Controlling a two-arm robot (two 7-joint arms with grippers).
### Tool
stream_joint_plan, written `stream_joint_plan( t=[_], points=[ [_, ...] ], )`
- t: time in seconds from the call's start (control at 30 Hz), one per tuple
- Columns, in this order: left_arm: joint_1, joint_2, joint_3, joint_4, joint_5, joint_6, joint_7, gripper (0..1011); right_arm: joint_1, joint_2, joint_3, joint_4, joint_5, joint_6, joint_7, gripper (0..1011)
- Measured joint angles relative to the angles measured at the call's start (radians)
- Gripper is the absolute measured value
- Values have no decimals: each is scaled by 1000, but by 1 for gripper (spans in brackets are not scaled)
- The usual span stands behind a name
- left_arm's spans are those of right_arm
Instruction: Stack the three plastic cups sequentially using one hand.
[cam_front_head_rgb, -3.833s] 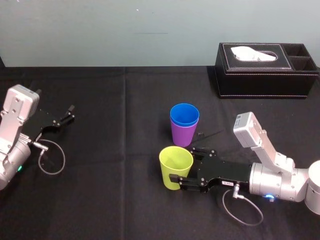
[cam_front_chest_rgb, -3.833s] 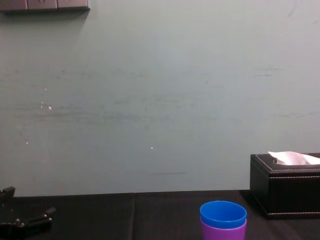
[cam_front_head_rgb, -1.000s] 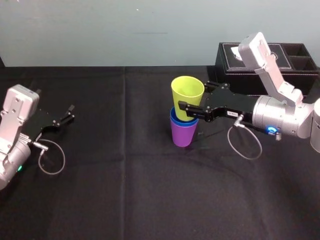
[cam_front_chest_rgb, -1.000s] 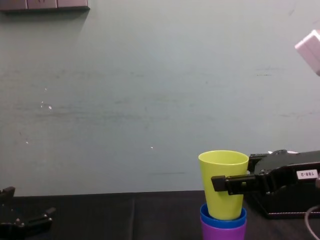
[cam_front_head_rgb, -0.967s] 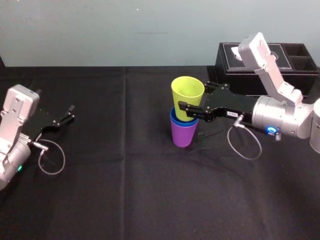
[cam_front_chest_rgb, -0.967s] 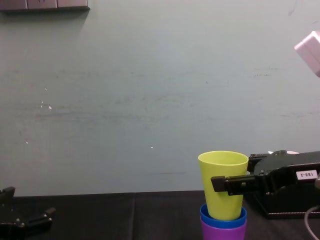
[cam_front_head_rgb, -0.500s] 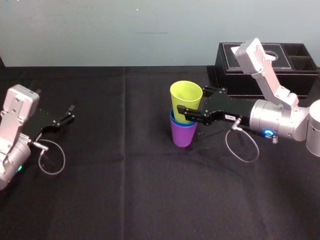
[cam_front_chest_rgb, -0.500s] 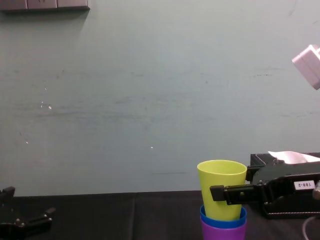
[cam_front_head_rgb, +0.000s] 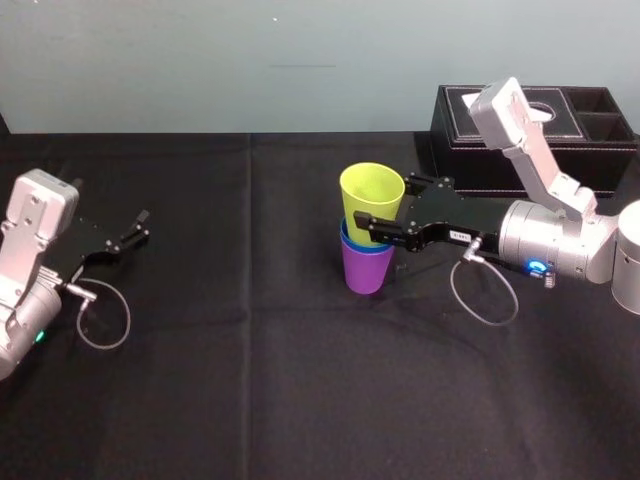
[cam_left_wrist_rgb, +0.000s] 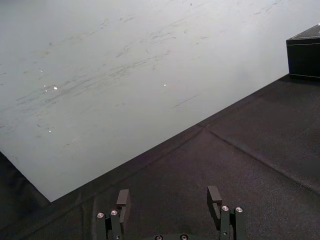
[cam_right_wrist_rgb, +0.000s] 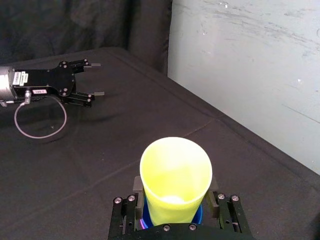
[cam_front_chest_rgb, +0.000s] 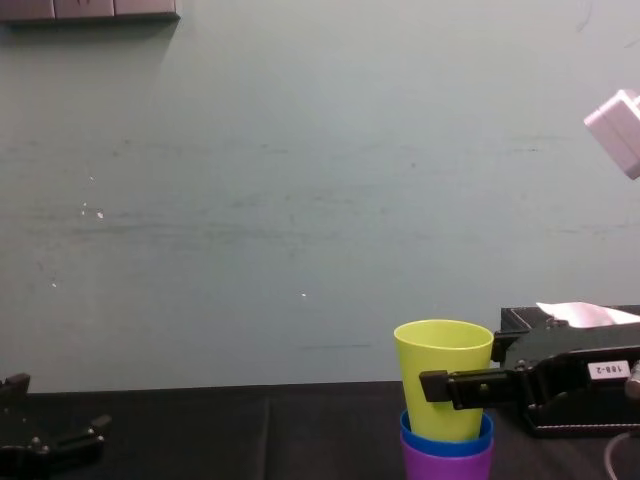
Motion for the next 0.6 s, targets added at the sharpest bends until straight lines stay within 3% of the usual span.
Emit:
stream_joint_plan(
  t=[0.17, 0.43, 0.6],
  points=[
    [0, 0, 0, 0, 0, 0, 0, 1011, 0, 0, 0, -1, 0, 0, 0, 783],
    [0, 0, 0, 0, 0, 0, 0, 1011, 0, 1, 1, -2, 0, 1, -1, 999],
    [0, 0, 0, 0, 0, 0, 0, 1012, 0, 1, 1, -3, 0, 1, -2, 1004]
  ],
)
